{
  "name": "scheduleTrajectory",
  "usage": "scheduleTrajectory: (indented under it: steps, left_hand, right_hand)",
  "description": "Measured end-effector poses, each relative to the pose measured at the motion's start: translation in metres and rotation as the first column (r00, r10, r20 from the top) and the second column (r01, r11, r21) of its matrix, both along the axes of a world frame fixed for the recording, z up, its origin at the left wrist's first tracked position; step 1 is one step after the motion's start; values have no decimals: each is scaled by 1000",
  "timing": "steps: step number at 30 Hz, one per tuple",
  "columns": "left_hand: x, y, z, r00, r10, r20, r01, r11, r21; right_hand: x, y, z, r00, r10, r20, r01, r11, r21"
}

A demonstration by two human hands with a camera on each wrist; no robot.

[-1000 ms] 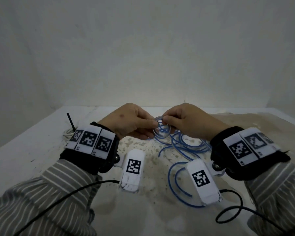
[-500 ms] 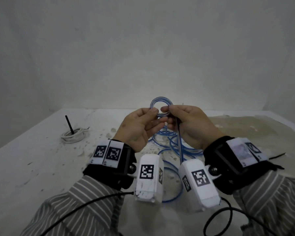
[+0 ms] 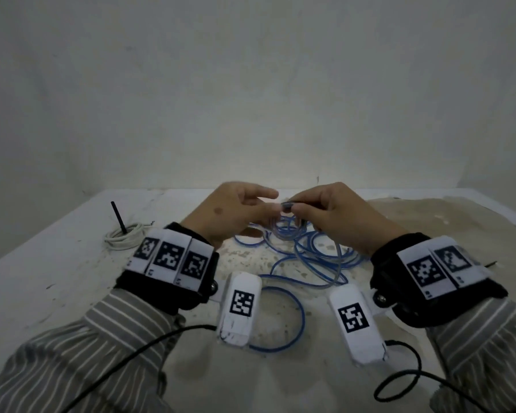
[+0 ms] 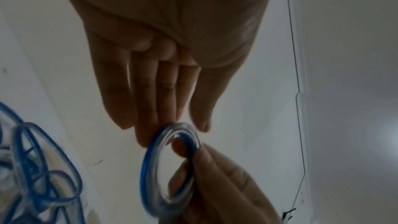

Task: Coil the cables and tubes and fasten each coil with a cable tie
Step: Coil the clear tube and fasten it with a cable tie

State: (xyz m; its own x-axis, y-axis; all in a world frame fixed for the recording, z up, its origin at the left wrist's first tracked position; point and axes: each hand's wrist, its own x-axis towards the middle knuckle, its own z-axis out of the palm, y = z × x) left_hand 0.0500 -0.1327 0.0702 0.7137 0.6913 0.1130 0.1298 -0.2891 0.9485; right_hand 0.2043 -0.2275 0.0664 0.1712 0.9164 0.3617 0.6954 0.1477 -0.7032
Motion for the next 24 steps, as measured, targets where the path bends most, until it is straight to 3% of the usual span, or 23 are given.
scheduleTrajectory:
  steps: [5,9,12,16,21,24]
  left_hand:
    - [-7,0,14,973,-146,-180,156,987,42]
    - [-4,-2,12,958,-141,-250,151,988,22]
    - [-2,0,7,991,-59,-124,60,998,6]
    - [0,4,-2,972,106,211,-56,971,-231]
    - [11,-2,-14,904,174,391,21,895,-445]
    - [17,-2,-18,886,174,431,79,857,-510]
  right_hand:
    - [-4,-3,11,968,60,243,-55,998,-27]
    - [-5,3,9,975,32,218,-32,999,-3]
    - [-5,7,4,997,4,80,-11,996,88]
    - [-2,9,-6,982,-7,-188,33,990,139]
    - [-7,16,-19,886,43,-462,35,986,160]
    - [-8,21,-22,757,121,-642,0,983,185]
